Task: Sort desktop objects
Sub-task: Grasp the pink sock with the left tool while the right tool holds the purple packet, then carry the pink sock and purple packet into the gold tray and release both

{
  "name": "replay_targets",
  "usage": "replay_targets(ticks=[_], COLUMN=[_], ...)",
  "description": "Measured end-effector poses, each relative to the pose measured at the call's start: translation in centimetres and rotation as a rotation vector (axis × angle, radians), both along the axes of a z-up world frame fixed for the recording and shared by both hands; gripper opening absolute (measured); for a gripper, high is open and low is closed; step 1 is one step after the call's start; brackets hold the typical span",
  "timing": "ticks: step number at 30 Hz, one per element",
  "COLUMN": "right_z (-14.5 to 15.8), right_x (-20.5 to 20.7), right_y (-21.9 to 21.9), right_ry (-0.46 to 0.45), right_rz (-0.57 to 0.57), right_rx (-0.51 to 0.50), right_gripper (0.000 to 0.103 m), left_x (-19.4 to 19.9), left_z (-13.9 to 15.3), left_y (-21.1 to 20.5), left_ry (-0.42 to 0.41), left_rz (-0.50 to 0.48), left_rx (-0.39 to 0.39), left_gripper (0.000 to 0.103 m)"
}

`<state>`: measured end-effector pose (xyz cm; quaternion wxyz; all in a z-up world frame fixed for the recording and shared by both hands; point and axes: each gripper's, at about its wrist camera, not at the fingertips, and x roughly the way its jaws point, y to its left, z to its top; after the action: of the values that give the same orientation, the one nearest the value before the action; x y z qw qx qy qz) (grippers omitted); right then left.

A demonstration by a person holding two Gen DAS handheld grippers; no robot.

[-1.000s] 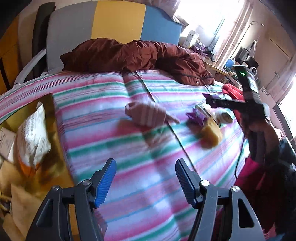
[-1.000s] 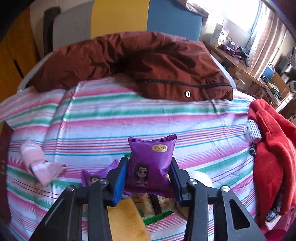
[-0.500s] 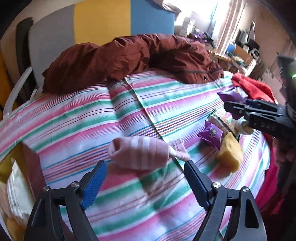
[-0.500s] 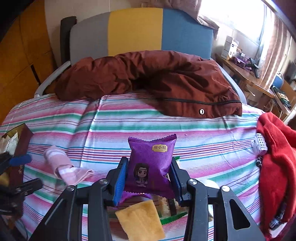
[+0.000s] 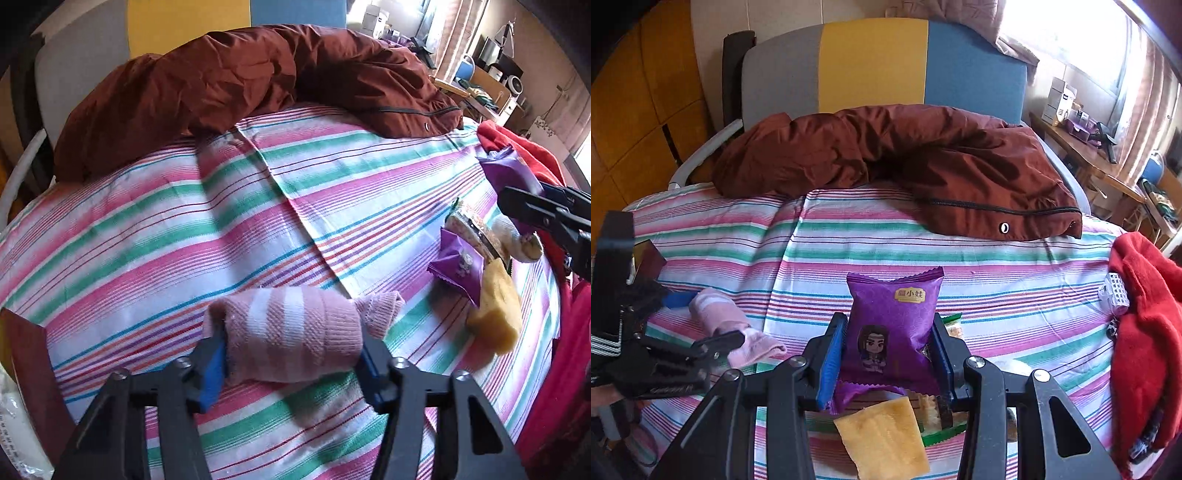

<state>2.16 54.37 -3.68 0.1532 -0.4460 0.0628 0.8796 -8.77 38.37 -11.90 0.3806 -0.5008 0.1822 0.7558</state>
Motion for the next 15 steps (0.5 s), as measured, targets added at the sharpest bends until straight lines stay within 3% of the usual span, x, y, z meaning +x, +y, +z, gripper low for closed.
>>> replay_targets(ticks=[3,15], right_z=[0.0,0.8], right_x=[0.0,0.2], right_y=[-0.1,-2.5], right_ry=[0.001,0.053], right_rz=[0.003,0.103], right_rx=[0.005,0.013], right_gripper=[0.044,0.044], left_x=[0.8,4.9], left_z=[0.5,6.1], left_y=[-0.4,-5.9], left_ry=[0.013,0.014], left_rz=[-0.005,0.037], left_rx=[0.020,0.172], left_gripper=[0.049,0.049])
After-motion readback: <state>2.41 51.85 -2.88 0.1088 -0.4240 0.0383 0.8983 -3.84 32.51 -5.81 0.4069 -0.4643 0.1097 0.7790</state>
